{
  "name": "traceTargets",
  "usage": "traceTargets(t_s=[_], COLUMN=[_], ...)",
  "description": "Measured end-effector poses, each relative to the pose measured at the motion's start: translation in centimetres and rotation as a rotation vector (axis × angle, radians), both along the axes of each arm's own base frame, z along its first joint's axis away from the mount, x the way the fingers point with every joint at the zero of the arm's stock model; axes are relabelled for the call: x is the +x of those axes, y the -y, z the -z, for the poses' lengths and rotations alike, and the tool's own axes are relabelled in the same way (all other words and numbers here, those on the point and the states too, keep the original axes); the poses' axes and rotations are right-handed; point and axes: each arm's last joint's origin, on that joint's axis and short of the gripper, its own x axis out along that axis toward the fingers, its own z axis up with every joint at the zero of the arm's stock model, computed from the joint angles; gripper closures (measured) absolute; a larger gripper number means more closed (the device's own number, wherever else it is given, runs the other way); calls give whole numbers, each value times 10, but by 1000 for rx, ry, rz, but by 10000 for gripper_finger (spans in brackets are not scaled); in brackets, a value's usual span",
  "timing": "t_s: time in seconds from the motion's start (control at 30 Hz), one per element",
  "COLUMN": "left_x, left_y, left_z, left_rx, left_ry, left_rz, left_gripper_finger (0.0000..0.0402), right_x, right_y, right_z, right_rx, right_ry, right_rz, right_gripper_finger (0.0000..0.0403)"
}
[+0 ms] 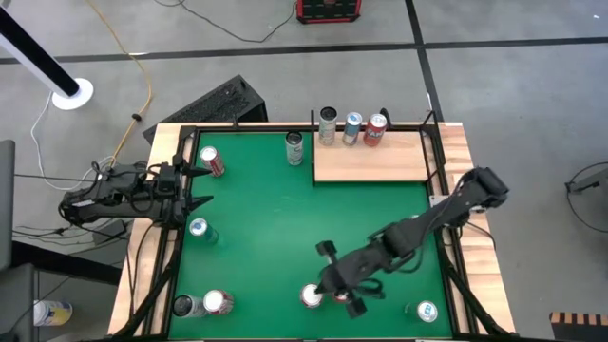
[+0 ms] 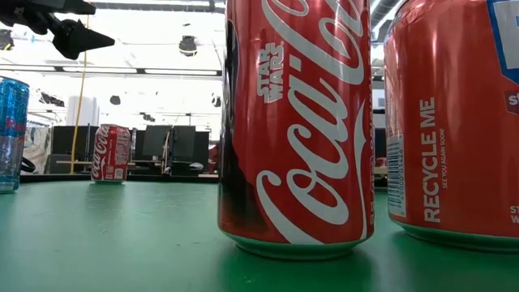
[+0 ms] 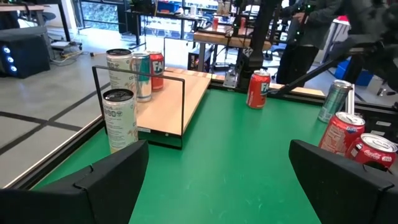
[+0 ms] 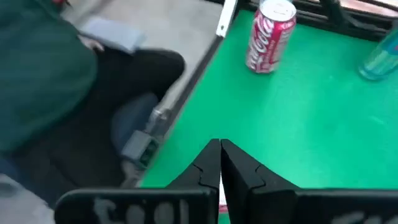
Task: Sort soda cans
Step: Put the bottom right red soda can on the shelf
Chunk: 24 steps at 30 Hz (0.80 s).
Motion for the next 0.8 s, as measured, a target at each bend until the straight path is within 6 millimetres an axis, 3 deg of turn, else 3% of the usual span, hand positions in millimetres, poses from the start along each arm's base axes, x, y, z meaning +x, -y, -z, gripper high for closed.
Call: traceTargets(t_s=[0.17, 0.33, 0.57, 0.8], left_x=[0, 0, 0, 0], left_y=[0, 0, 1, 2], left_z=[0, 0, 0, -1], left_rx=[0, 0, 6, 9], left_ry=[-2, -1, 0, 3], left_rz=[0, 0, 37, 62], left_gripper_finger=[28, 28, 28, 28], right_x=[24, 41, 39, 42], right_y=[-13, -22, -23, -16], right_z=[6, 10, 15, 15], right_rx=[-105, -125, -103, -94], right_ry=[-35, -75, -232, -243], right_rz=[-23, -20, 59, 120], right_gripper_finger=[312, 207, 72, 17])
